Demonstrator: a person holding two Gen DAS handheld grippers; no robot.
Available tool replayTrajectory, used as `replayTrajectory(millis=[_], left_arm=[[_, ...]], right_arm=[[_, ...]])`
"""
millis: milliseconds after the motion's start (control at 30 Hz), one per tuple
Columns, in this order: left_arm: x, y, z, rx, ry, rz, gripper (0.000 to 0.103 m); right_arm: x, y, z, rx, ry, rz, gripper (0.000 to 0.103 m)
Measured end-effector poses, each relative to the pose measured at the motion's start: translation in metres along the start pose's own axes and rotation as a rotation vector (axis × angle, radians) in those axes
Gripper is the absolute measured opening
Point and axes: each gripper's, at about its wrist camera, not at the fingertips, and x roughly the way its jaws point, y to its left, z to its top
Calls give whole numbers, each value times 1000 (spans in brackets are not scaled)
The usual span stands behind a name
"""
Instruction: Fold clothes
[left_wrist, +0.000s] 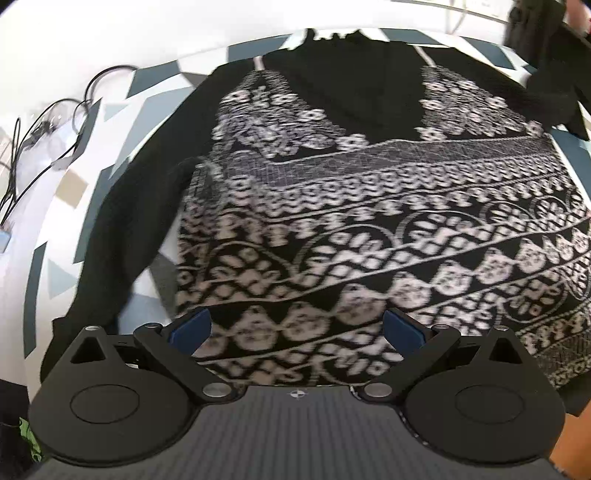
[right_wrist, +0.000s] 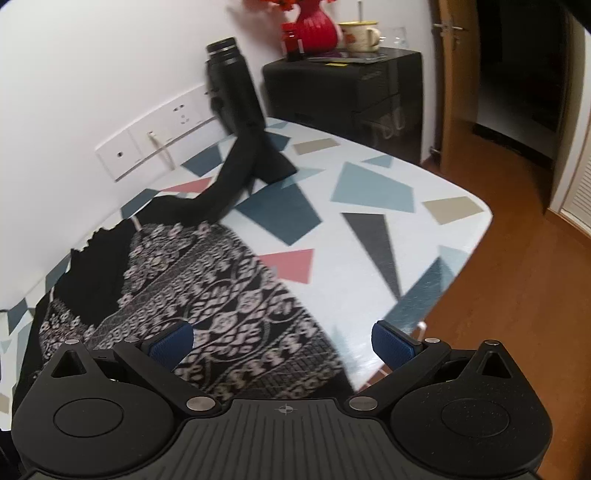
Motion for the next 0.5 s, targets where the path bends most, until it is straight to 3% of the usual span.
replayTrajectory(millis=[233,300,367,500], left_arm=[[1,27,0,14,-28,-7,101],[-2,31,1,33,-51,-46,101],[-11,33,4,70,-106,-89,101],[-32,38,12,130,-252,-89,102]], right_arm=[[1,28,-7,-8,2,14,102],[1,37,-7,-17,-2,19,102],[0,47,-2,-39,-15,32,102],[-5,70,16,-90,-62,56,102]])
